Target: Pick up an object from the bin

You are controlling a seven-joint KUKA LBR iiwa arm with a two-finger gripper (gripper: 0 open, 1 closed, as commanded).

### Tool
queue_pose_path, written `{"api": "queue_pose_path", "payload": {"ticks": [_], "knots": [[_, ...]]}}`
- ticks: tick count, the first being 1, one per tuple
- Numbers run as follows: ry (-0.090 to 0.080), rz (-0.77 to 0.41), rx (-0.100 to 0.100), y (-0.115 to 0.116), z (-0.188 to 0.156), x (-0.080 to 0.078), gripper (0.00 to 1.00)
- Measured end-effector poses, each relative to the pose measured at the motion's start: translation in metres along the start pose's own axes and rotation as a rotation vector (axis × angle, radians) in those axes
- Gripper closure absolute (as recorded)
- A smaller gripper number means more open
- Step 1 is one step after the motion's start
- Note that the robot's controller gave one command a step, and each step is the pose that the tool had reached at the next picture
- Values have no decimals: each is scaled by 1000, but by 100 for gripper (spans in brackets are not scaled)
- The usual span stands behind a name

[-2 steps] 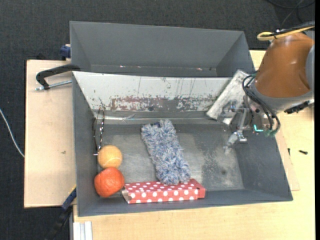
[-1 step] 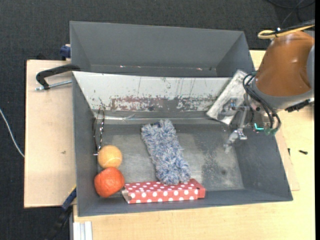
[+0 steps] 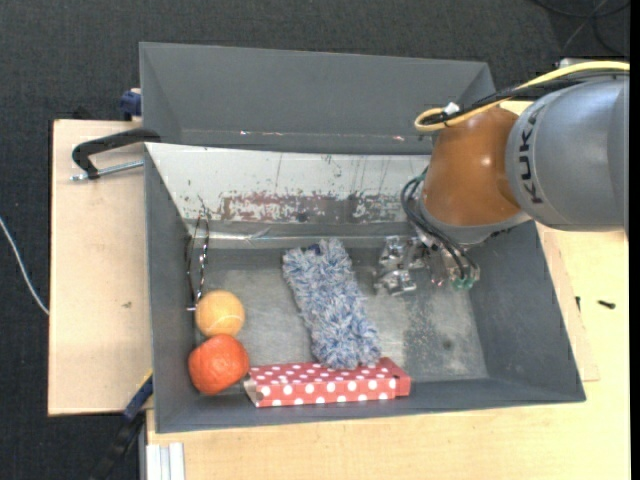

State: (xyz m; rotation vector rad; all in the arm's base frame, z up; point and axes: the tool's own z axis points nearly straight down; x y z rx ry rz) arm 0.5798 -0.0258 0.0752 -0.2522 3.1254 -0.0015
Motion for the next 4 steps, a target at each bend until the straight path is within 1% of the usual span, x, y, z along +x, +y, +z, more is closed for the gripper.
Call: {"api": "queue_pose_path", "payload": {"ticks": [1,2,3,4], "knots": [[1,-1,-1,1,3,1,0],[1,-1,-1,1,3,1,0],[-3,-155,2,-1,3,-1,0],[4,-92,-3,84,-18,2,100]]}}
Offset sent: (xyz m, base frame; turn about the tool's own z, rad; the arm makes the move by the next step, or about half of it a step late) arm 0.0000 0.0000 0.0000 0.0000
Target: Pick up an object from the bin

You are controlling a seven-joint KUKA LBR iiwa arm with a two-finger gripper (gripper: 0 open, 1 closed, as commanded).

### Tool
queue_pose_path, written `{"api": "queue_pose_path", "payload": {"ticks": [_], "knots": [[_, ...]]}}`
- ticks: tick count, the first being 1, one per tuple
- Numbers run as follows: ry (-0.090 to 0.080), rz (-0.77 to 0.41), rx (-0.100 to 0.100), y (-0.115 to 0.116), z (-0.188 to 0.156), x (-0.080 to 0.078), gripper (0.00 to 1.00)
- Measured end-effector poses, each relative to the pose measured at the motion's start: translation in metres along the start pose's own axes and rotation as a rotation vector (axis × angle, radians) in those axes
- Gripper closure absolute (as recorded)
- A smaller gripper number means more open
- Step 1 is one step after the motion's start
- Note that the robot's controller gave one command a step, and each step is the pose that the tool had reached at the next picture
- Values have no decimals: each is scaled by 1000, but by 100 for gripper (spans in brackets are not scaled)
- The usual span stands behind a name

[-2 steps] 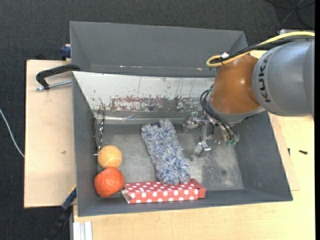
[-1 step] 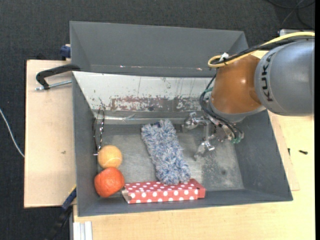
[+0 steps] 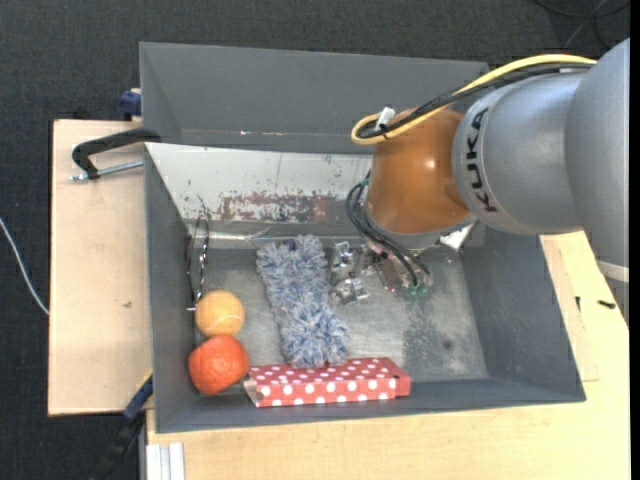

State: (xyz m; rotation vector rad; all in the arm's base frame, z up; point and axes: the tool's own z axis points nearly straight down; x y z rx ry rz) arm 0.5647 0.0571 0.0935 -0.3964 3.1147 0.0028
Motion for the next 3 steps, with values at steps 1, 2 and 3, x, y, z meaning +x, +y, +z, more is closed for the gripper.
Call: {"api": "queue_pose_path", "payload": {"ticks": [1,2,3], "knots": [[0,0,0,0,0,0,100],[-2,13,0,-2,-20,-4,100],[-4,-6,1,-13,-130,-15,100]]}}
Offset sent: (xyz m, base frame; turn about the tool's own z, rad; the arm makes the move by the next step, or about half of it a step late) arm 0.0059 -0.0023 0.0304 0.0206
